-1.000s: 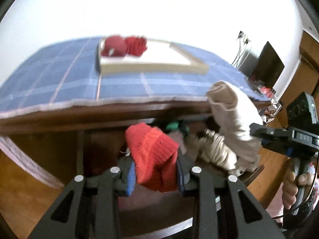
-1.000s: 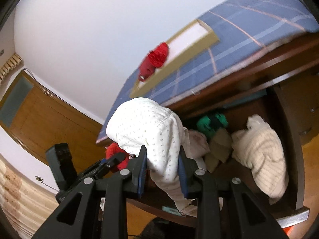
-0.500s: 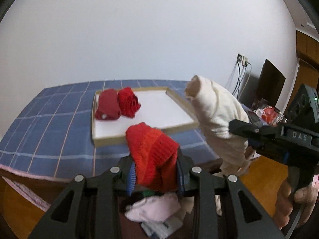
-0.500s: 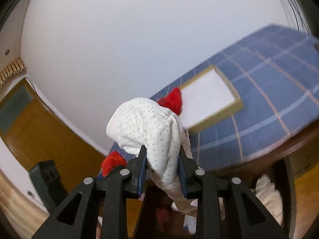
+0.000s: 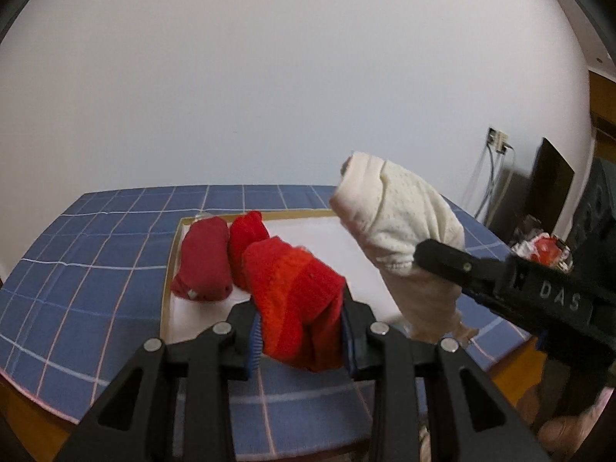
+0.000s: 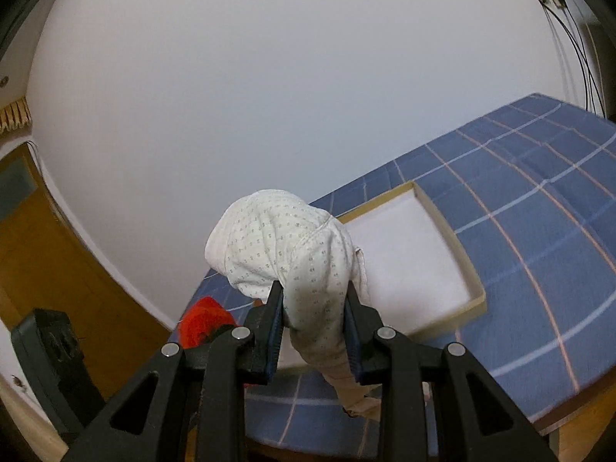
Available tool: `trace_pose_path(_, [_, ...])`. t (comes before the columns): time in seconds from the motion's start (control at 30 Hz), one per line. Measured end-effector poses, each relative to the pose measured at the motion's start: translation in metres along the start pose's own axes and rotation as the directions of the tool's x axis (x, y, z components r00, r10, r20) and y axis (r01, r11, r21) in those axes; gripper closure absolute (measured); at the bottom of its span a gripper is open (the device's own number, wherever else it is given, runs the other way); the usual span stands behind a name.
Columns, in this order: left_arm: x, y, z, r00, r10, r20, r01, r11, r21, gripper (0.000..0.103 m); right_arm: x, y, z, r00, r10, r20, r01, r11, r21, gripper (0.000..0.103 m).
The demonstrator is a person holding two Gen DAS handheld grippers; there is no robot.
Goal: Take underwear out of drawer
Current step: 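Lift the red sock and white underwear up toward the tray, then lower both items into the tray and open both tools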
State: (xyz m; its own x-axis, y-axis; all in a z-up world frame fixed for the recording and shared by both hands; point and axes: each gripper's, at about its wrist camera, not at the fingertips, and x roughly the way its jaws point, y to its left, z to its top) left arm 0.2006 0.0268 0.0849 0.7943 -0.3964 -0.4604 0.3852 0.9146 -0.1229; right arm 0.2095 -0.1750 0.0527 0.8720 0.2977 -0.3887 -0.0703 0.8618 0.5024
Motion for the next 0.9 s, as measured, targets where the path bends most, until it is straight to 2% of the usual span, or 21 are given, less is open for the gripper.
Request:
trace_pose_path(0.1, [0.02,0.001,0.009,1.0,0.01,0.001,-0.01,1.0,-0.008,0.072,0.019,-0.003,0.012,0.999,-0.034,0.005,0.034,0.999,-0.031,0.072])
trace_pose_path(0.43, [0.085,-0.002,0.033,0.999,0.024,-0.043,-0.026,0.998,-0.05,0.072,0.075,-0.04,0.047,0.993,-0.121,-0.015,0.122,0.989,0.089,0.072])
trace_pose_path(0.63, [0.12,-0.005,0.043,0.995,0.027,-0.094,-0.032,0.998,-0.05,0.072,0.111,-0.054,0.054,0.99,-0.117,-0.077,0.13,0.971,0.2,0.072])
trace_pose_path(0.9, [0.16,-0.004,0.059,0.984,0.066,-0.165,-0.071,0.997,-0.023,0.072,0.157,-0.063,0.06,0.981,-0.111,-0.156,0.151,0.949,0.276,0.072])
